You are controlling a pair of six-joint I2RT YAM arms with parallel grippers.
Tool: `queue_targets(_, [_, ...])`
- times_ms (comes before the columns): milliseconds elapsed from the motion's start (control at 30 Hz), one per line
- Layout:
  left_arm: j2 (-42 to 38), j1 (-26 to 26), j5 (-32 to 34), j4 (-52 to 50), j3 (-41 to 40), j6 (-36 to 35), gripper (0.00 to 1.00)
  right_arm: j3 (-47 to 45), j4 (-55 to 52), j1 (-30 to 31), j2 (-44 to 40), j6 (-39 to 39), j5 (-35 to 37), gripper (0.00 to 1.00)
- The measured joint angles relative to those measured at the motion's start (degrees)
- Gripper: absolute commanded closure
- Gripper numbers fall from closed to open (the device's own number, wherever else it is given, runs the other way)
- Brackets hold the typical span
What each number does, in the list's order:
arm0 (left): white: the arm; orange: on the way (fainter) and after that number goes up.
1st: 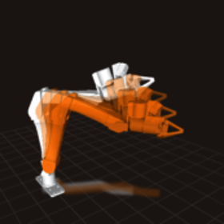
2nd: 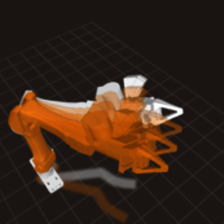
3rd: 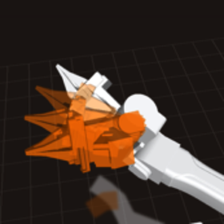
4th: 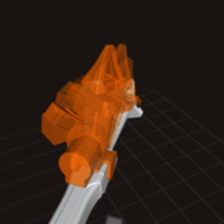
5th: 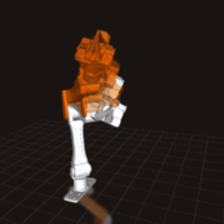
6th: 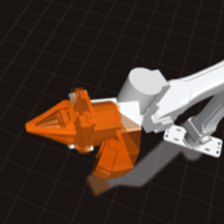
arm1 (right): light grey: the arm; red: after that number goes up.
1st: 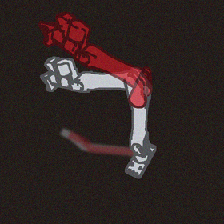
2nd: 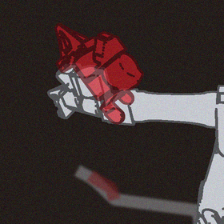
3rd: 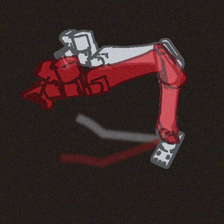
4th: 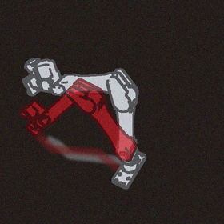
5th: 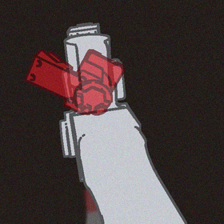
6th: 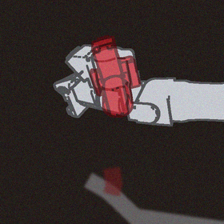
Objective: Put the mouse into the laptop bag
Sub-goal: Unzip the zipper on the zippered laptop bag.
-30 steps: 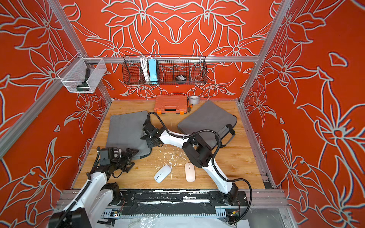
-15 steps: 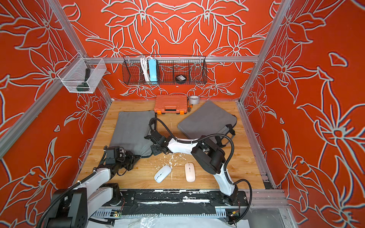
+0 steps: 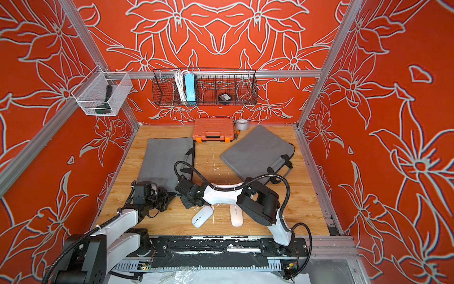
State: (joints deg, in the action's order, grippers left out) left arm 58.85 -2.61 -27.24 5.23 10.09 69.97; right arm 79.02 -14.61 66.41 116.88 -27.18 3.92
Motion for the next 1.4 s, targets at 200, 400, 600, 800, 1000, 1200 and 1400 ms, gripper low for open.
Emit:
queue_targets(200, [-5.4, 0.1, 3.1, -4.1, 0.0, 1.1, 0.83, 9.8, -4.6, 1.2, 7.3, -2.1, -0.2, 1.0])
queue_targets(400, [-5.8, -0.2, 3.7, -6.8, 2.6, -0.3, 0.18, 9.6, -3.0, 0.5, 7.6, -3.5, -1.2, 1.0])
queue_targets(600, [-4.3, -7.5, 3.0, -11.1, 5.9, -6.1, 0.04, 0.4, 1.2, -4.3, 2.0, -5.0, -1.6, 1.0])
queue_targets(800, [-3.8, -12.8, 4.3, -16.4, 8.4, -12.4, 0.02, -5.3, 2.8, -14.1, -1.7, -5.5, -1.6, 1.0])
queue_targets(1000, [0.1, -13.2, 4.9, -16.5, 10.3, -16.7, 0.02, -5.9, 3.7, -17.3, -2.0, -5.6, -1.7, 1.0])
queue_targets(1200, [4.0, -13.1, 2.1, -11.6, 10.4, -19.3, 0.09, -7.2, 4.7, -16.8, -2.7, -5.9, -2.1, 1.0])
queue_targets(1400, [5.2, -9.9, 3.3, -7.8, 8.6, -19.6, 0.65, -7.4, 4.6, -15.1, -2.9, -5.9, -1.6, 1.0])
